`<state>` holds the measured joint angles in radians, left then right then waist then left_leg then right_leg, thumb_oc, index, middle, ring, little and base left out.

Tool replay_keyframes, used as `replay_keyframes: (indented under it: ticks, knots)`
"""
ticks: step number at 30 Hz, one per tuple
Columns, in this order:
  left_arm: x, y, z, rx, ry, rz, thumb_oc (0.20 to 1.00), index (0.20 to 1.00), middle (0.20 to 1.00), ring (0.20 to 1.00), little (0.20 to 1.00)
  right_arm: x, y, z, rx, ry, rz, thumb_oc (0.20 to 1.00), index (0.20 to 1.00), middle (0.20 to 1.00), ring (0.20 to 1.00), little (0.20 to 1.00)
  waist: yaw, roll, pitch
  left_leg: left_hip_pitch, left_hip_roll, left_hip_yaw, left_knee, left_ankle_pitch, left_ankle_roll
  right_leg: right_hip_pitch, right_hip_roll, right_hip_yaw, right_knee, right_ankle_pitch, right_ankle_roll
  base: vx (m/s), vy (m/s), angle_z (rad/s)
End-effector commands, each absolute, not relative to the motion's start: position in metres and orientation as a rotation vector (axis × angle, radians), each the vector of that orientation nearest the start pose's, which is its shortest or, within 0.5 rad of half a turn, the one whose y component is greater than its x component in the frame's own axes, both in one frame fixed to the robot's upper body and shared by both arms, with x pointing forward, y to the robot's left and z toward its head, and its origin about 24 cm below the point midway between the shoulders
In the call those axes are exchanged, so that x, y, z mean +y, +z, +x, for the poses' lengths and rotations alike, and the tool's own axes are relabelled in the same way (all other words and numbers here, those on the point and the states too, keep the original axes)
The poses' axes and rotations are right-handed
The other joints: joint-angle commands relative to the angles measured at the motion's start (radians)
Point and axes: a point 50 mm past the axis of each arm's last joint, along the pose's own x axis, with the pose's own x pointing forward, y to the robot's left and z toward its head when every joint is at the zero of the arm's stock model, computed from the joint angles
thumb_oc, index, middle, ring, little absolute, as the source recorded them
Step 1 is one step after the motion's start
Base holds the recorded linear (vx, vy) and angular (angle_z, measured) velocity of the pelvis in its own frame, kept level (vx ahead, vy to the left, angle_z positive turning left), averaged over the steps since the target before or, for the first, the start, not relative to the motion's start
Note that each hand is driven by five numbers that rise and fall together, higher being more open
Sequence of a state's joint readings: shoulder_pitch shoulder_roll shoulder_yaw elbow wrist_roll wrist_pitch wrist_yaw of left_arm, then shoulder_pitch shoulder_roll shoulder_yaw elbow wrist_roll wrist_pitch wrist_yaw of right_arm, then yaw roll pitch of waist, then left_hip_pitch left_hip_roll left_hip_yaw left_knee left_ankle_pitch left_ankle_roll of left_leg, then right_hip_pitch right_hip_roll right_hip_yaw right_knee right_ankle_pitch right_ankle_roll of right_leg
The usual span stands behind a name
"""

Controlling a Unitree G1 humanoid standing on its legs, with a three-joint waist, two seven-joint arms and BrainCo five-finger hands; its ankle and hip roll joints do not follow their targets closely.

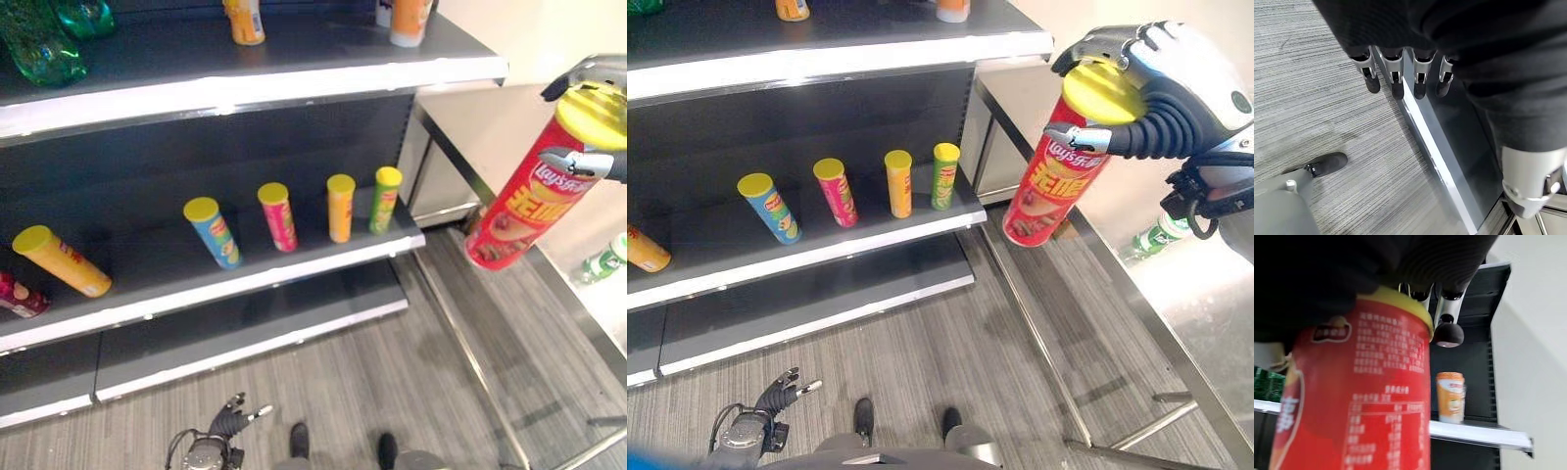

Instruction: Put the goods on the table back onto the shelves and tidy them up.

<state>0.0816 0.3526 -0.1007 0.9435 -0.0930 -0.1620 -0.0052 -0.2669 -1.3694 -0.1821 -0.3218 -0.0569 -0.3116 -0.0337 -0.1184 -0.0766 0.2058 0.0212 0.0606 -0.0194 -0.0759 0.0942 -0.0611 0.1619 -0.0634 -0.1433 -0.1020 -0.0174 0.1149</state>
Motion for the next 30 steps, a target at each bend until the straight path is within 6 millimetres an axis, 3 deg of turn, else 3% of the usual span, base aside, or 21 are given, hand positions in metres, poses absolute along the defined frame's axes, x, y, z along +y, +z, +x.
replay_keyframes:
  ticks: [1, 3, 5, 6, 7, 8, 12, 13, 17, 19, 20, 21, 23, 24, 25, 26, 27, 28, 30]
  knots:
    - [0.282, -0.111, 0.148, 0.803, 0.113, 0.359, 1.0, 1.0, 1.0, 1.0, 1.0, -0.217, 0.336, 0.217, -1.016, 0.149, -1.359, 0.2, 0.2, 0.2, 0.2, 0.2, 0.049, -0.066, -0.032, 0.057, -0.018, 0.051, 0.205, -0.265, -0.04, -0.109, 0.041, -0.038, 0.028, 0.008, -0.019, 0.03, -0.064, 0.12]
    - [0.282, -0.108, 0.152, 0.783, 0.135, 0.346, 1.0, 1.0, 1.0, 1.0, 1.0, -0.207, 0.338, 0.216, -1.042, 0.198, -1.367, 0.2, 0.2, 0.2, 0.2, 0.2, 0.071, -0.082, -0.002, -0.022, -0.015, 0.088, 0.397, -0.27, -0.072, -0.08, 0.018, -0.062, 0.02, -0.002, -0.026, 0.02, -0.059, 0.16]
    - [0.281, -0.111, 0.148, 0.794, 0.142, 0.331, 1.0, 1.0, 1.0, 1.0, 1.0, -0.205, 0.336, 0.219, -1.022, 0.223, -1.363, 0.2, 0.2, 0.2, 0.2, 0.2, 0.067, -0.078, 0.011, -0.073, 0.037, 0.129, 0.486, -0.237, -0.088, -0.06, 0.018, -0.078, 0.015, -0.02, -0.033, 0.02, -0.02, 0.11]
    - [0.281, -0.111, 0.148, 0.794, 0.142, 0.331, 1.0, 1.0, 1.0, 1.0, 1.0, -0.205, 0.336, 0.219, -1.022, 0.224, -1.363, 0.2, 0.2, 0.2, 0.2, 0.2, 0.066, -0.077, 0.011, -0.076, 0.04, 0.128, 0.492, -0.24, -0.09, -0.061, 0.02, -0.079, 0.015, -0.02, -0.034, 0.08, 0.047, 0.63]
    - [0.282, -0.111, 0.144, 0.803, 0.143, 0.327, 1.0, 1.0, 1.0, 1.0, 1.0, -0.205, 0.331, 0.221, -0.997, 0.237, -1.366, 0.2, 0.2, 0.2, 0.2, 0.2, 0.065, -0.068, 0.012, -0.076, 0.095, 0.164, 0.45, -0.212, -0.086, -0.05, 0.013, -0.089, 0.016, -0.028, -0.033, 0.12, 0.104, 0.76]
    - [0.284, -0.112, 0.141, 0.81, 0.146, 0.328, 1.0, 1.0, 1.0, 1.0, 1.0, -0.205, 0.329, 0.222, -0.989, 0.248, -1.364, 0.2, 0.2, 0.2, 0.2, 0.2, 0.069, -0.065, 0.01, -0.073, 0.12, 0.162, 0.4, -0.208, -0.084, -0.052, 0.002, -0.091, 0.018, -0.028, -0.026, 0.12, 0.105, 0.67]
    - [0.284, -0.112, 0.141, 0.811, 0.146, 0.328, 1.0, 1.0, 1.0, 1.0, 1.0, -0.205, 0.329, 0.222, -0.989, 0.25, -1.364, 0.2, 0.2, 0.2, 0.2, 0.2, 0.07, -0.067, 0.011, -0.065, 0.118, 0.165, 0.39, -0.205, -0.085, -0.049, 0.001, -0.09, 0.018, -0.028, -0.026, 0.05, 0.116, 0.11]
    - [0.294, -0.109, 0.138, 0.809, 0.181, 0.349, 1.0, 1.0, 1.0, 1.0, 1.0, -0.203, 0.326, 0.224, -0.993, 0.262, -1.35, 0.2, 0.2, 0.2, 0.2, 0.2, 0.072, -0.052, -0.011, -0.062, 0.304, 0.093, 0.14, -0.019, -0.126, -0.072, -0.06, -0.065, 0.032, -0.051, 0.01, 0.16, 0.484, 0.25]
    - [0.306, -0.103, 0.136, 0.786, 0.251, 0.333, 1.0, 1.0, 1.0, 1.0, 1.0, -0.205, 0.325, 0.228, -0.968, 0.254, -1.37, 0.2, 0.2, 0.2, 0.2, 0.2, 0.071, -0.027, -0.036, -0.057, 0.4, 0.02, 0.019, 0.132, -0.185, -0.065, -0.089, -0.033, 0.036, -0.07, 0.042, 0.12, 0.406, 0.08]
    - [0.307, -0.102, 0.136, 0.781, 0.257, 0.335, 1.0, 1.0, 1.0, 1.0, 1.0, -0.208, 0.324, 0.228, -0.957, 0.248, -1.379, 0.2, 0.2, 0.2, 0.2, 0.2, 0.07, -0.019, -0.04, -0.064, 0.41, 0.005, 0.004, 0.151, -0.199, -0.059, -0.1, -0.031, 0.038, -0.075, 0.051, 0.11, 0.346, -0.04]
    - [0.305, -0.103, 0.135, 0.783, 0.251, 0.343, 1.0, 1.0, 1.0, 1.0, 1.0, -0.213, 0.322, 0.23, -0.922, 0.235, -1.389, 0.2, 0.2, 0.2, 0.2, 0.2, 0.072, -0.008, -0.045, -0.086, 0.405, -0.029, 0.007, 0.163, -0.201, -0.042, -0.138, -0.027, 0.05, -0.078, 0.079, 0.15, 0.445, 0.0]
    - [0.305, -0.103, 0.134, 0.784, 0.245, 0.343, 1.0, 1.0, 1.0, 1.0, 1.0, -0.214, 0.323, 0.229, -0.918, 0.227, -1.395, 0.2, 0.2, 0.2, 0.2, 0.2, 0.074, -0.002, -0.048, -0.092, 0.393, -0.04, 0.017, 0.143, -0.201, -0.032, -0.155, -0.021, 0.056, -0.081, 0.089, 0.18, 0.596, 0.07]
    - [0.301, -0.104, 0.134, 0.779, 0.233, 0.343, 1.0, 1.0, 1.0, 1.0, 1.0, -0.216, 0.321, 0.231, -0.92, 0.216, -1.378, 0.2, 0.2, 0.2, 0.2, 0.2, 0.087, 0.009, -0.045, -0.092, 0.369, -0.073, 0.07, 0.039, -0.201, -0.036, -0.187, -0.005, 0.071, -0.069, 0.102, 0.09, 0.358, 0.23]
    - [0.301, -0.104, 0.134, 0.779, 0.233, 0.343, 1.0, 1.0, 1.0, 1.0, 1.0, -0.216, 0.321, 0.231, -0.92, 0.216, -1.378, 0.2, 0.2, 0.2, 0.2, 0.2, 0.087, 0.009, -0.045, -0.092, 0.369, -0.073, 0.071, 0.038, -0.201, -0.036, -0.187, -0.005, 0.071, -0.069, 0.102, 0.08, 0.306, -0.09]
    - [0.299, -0.104, 0.136, 0.772, 0.229, 0.337, 1.0, 1.0, 1.0, 1.0, 1.0, -0.216, 0.32, 0.232, -0.906, 0.216, -1.388, 0.2, 0.2, 0.2, 0.2, 0.2, 0.085, 0.01, -0.048, -0.093, 0.353, -0.074, 0.091, -0.003, -0.201, -0.035, -0.213, -0.001, 0.08, -0.051, 0.116, 0.14, 0.456, -0.4]
    - [0.298, -0.104, 0.139, 0.772, 0.209, 0.354, 1.0, 1.0, 1.0, 1.0, 1.0, -0.221, 0.317, 0.235, -0.878, 0.198, -1.383, 0.2, 0.2, 0.2, 0.2, 0.2, 0.083, 0.005, -0.048, -0.094, 0.317, -0.056, 0.133, -0.076, -0.201, -0.039, -0.27, 0.003, 0.097, -0.004, 0.147, 0.14, 0.841, -0.43]
    - [0.307, -0.1, 0.138, 0.775, 0.223, 0.387, 1.0, 1.0, 1.0, 1.0, 1.0, -0.22, 0.31, 0.238, -0.87, 0.188, -1.352, 0.2, 0.2, 0.2, 0.2, 0.2, 0.101, -0.01, -0.04, -0.073, 0.254, -0.002, 0.15, -0.14, -0.157, -0.106, -0.351, 0.018, 0.146, 0.153, 0.147, 0.09, 0.691, -0.31]
    - [0.308, -0.1, 0.138, 0.776, 0.224, 0.387, 1.0, 1.0, 1.0, 1.0, 1.0, -0.22, 0.31, 0.239, -0.872, 0.189, -1.352, 0.2, 0.2, 0.2, 0.2, 0.2, 0.104, -0.014, -0.041, -0.072, 0.252, 0.004, 0.15, -0.14, -0.156, -0.11, -0.353, 0.024, 0.145, 0.155, 0.147, -0.04, 0.508, -0.49]
    - [0.314, -0.098, 0.134, 0.783, 0.245, 0.399, 1.0, 1.0, 1.0, 1.0, 1.0, -0.22, 0.308, 0.24, -0.878, 0.182, -1.34, 0.2, 0.2, 0.2, 0.2, 0.2, 0.11, -0.014, -0.034, -0.06, 0.22, 0.037, 0.135, -0.146, -0.136, -0.15, -0.397, -0.002, 0.147, 0.283, 0.147, -0.09, 0.316, -0.64]
